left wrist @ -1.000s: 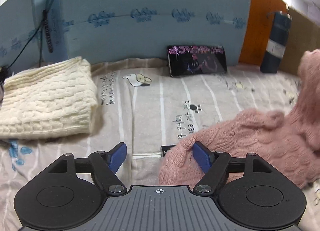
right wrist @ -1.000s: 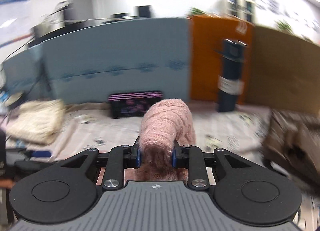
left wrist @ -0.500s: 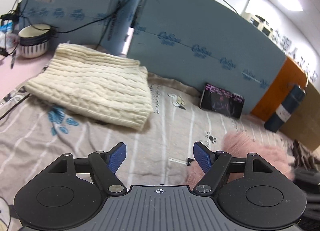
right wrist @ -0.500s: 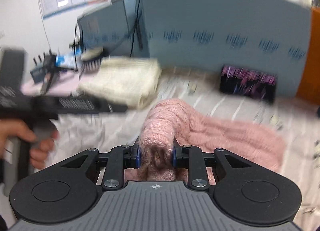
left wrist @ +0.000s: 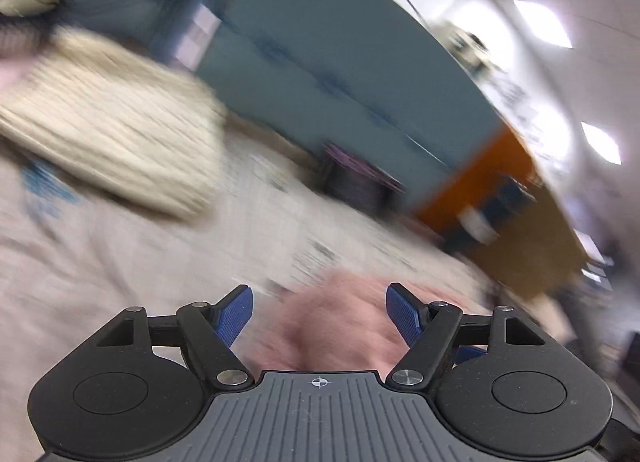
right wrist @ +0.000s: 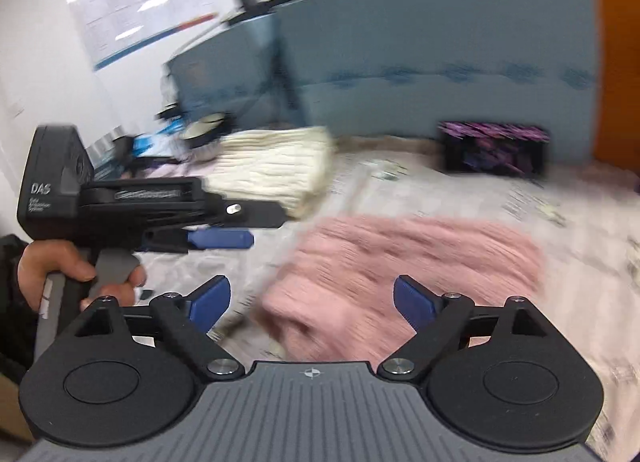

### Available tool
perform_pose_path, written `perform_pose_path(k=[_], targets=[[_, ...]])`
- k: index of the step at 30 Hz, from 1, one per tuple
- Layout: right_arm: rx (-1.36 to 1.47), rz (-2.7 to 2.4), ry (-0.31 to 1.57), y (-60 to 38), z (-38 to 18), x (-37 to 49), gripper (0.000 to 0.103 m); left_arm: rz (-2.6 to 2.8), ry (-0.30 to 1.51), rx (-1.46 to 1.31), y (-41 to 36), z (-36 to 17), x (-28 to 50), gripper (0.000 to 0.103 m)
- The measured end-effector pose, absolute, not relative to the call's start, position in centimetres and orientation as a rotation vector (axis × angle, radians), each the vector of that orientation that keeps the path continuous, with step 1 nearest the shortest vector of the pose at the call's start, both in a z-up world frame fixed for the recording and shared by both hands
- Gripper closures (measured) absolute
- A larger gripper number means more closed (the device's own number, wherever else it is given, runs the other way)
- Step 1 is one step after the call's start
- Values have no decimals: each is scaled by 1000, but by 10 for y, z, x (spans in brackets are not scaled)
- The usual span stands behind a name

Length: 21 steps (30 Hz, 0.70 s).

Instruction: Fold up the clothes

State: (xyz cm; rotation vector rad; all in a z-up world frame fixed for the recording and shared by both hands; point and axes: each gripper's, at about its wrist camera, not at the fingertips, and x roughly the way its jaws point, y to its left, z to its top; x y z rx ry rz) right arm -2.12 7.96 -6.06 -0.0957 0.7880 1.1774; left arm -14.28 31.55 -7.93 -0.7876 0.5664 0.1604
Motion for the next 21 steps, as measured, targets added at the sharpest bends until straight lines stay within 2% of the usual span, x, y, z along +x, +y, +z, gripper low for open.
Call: perform_pose_path(k=[4, 7, 8, 13, 17, 21], targets=[[-8, 1055, 817, 46, -59, -8, 15, 83, 655, -766, 305, -91, -119, 36], [52, 983, 834, 27, -60, 0, 17, 109, 720, -660, 297, -97, -106, 79], [68, 970, 838, 25, -61, 1, 17, 121, 726, -623, 294, -97, -104, 86], [152, 962, 833, 15, -60, 5, 17, 129, 584, -559, 288, -69, -113, 87], [279, 1050, 881, 19, -63, 14, 17, 269, 687, -491, 291, -94, -106, 87], [244, 1067, 930, 40, -79, 24, 17, 293, 693, -529, 291, -106, -109, 82]])
